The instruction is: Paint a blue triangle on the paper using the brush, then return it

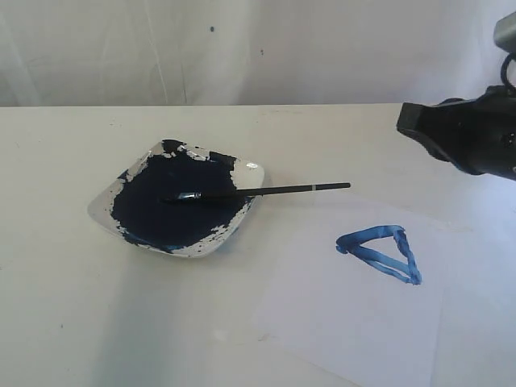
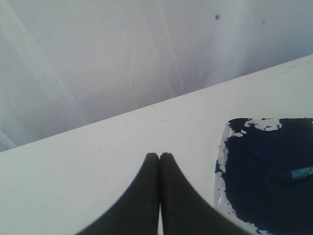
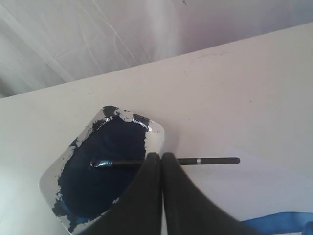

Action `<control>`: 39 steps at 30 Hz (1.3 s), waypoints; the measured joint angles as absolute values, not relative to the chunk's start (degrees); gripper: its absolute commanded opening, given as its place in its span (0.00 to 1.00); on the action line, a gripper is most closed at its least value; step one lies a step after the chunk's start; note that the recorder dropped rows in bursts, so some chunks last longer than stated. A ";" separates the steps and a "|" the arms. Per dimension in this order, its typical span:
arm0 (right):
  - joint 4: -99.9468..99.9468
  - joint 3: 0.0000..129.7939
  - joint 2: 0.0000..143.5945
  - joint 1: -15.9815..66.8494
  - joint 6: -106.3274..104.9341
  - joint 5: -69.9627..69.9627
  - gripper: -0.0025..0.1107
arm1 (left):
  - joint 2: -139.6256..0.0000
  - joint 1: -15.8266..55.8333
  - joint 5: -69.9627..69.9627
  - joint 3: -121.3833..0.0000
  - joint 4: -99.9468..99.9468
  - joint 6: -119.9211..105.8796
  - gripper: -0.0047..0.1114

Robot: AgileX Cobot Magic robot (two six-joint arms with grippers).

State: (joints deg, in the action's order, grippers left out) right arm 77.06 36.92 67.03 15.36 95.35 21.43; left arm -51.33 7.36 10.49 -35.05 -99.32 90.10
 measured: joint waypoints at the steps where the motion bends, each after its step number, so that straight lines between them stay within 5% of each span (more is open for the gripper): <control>1: 77.06 36.92 66.53 15.36 95.35 21.34 0.02 | -51.33 7.36 11.25 -35.05 -99.32 90.20 0.04; 18: 77.45 36.73 64.04 15.48 95.35 19.59 0.02 | -51.33 7.36 13.46 -35.05 -99.32 90.09 0.04; 28: 78.02 28.36 13.49 15.48 95.59 11.82 0.02 | -51.33 7.36 13.73 -35.05 -99.32 90.09 0.04; 35: 75.62 25.99 5.41 15.48 107.91 13.60 0.02 | -51.33 7.36 13.73 -35.05 -99.32 90.09 0.04; 39: 46.10 18.57 5.41 15.48 92.12 14.40 0.02 | -51.33 7.36 13.73 -35.05 -99.32 90.09 0.04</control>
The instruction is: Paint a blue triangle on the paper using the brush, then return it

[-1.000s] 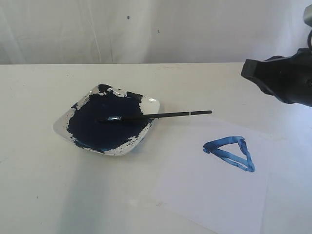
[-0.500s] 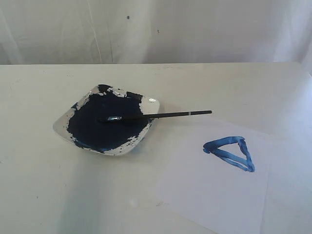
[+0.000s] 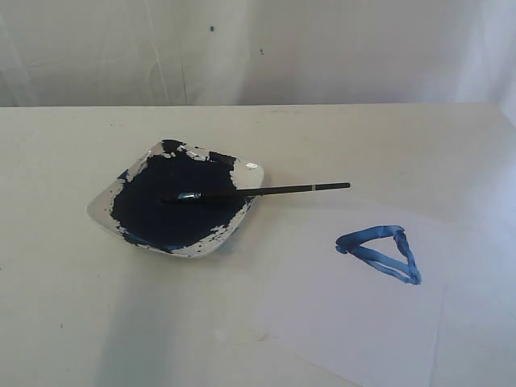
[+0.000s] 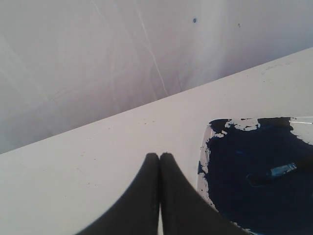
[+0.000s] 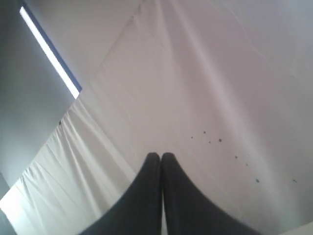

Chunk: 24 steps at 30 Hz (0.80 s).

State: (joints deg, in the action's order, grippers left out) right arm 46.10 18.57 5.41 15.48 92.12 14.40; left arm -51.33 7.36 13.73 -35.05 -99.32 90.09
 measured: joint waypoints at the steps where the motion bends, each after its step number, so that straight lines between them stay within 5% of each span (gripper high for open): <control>1: 38.91 16.68 5.41 15.48 84.03 14.87 0.02 | -51.33 7.36 13.73 -35.05 -99.32 90.09 0.04; 7: 5.63 1.64 5.41 15.48 36.36 13.98 0.02 | -51.33 7.36 13.73 -35.05 -99.32 89.97 0.04; 13: 0.00 0.08 2.59 15.48 0.50 -15.48 0.02 | -51.33 7.36 13.73 -35.05 -99.32 89.97 0.04; 24: 0.00 0.08 0.32 14.98 -2.03 -18.53 0.02 | -51.33 7.36 13.73 -35.05 -99.32 89.89 0.04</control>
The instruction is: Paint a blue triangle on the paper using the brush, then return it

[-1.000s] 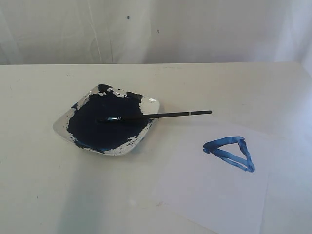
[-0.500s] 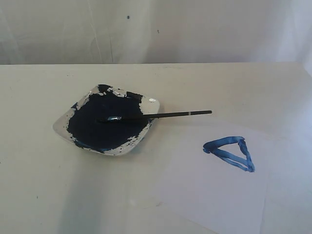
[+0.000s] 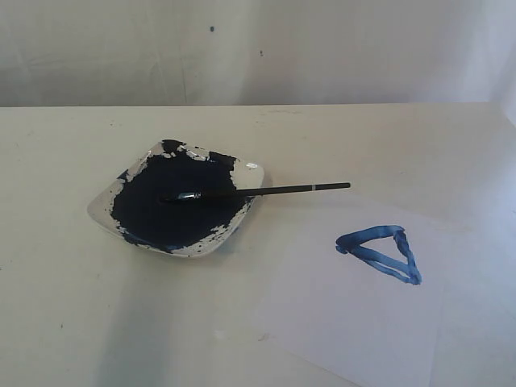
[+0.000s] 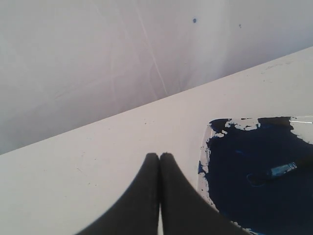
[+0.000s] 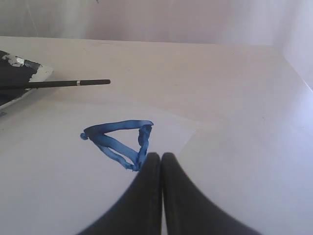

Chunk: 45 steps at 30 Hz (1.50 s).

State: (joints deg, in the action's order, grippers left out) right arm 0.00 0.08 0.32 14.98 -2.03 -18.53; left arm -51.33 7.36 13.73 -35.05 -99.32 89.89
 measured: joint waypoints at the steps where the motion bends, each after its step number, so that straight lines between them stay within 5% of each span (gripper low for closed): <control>1: 0.00 0.08 0.32 14.73 -2.03 -18.53 0.02 | -51.33 7.36 13.73 -35.05 -99.32 89.89 0.04; 11: 0.42 0.08 0.32 8.31 -1.41 -18.53 0.02 | -51.33 7.36 13.73 -35.05 -99.32 89.89 0.04; 45: 0.42 0.08 0.32 8.11 -1.30 -18.76 0.02 | -51.33 7.36 13.73 -35.05 -99.32 89.89 0.04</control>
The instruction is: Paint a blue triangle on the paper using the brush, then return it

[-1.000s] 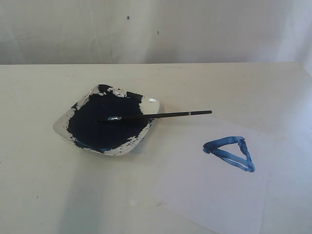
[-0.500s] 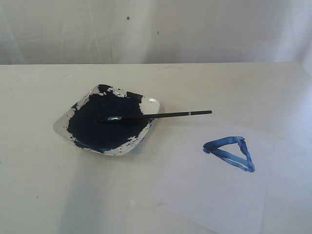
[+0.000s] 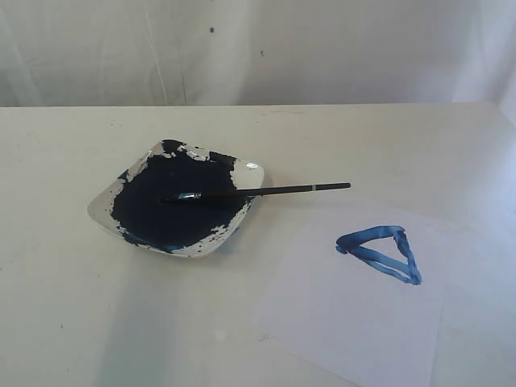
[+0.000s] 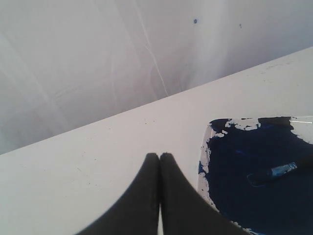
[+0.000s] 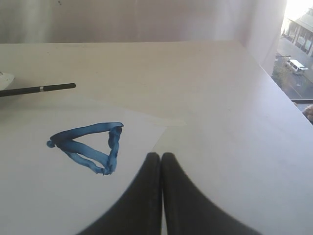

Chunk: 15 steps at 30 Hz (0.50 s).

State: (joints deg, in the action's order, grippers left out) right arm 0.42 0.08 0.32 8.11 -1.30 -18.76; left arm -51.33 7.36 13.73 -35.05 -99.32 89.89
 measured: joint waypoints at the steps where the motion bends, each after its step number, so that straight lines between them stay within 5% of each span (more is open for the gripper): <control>1: 0.42 0.08 0.32 8.11 -1.30 -18.76 0.02 | -51.33 7.36 13.73 -35.05 -99.32 89.89 0.04; 15: 0.42 0.08 0.32 8.11 -1.30 -18.86 0.02 | -20.74 5.43 13.40 -34.72 -99.32 89.89 0.04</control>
State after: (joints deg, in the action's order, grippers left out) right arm 0.42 0.08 0.32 8.11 -1.30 -18.86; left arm -20.74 5.43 13.40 -34.72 -99.32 89.89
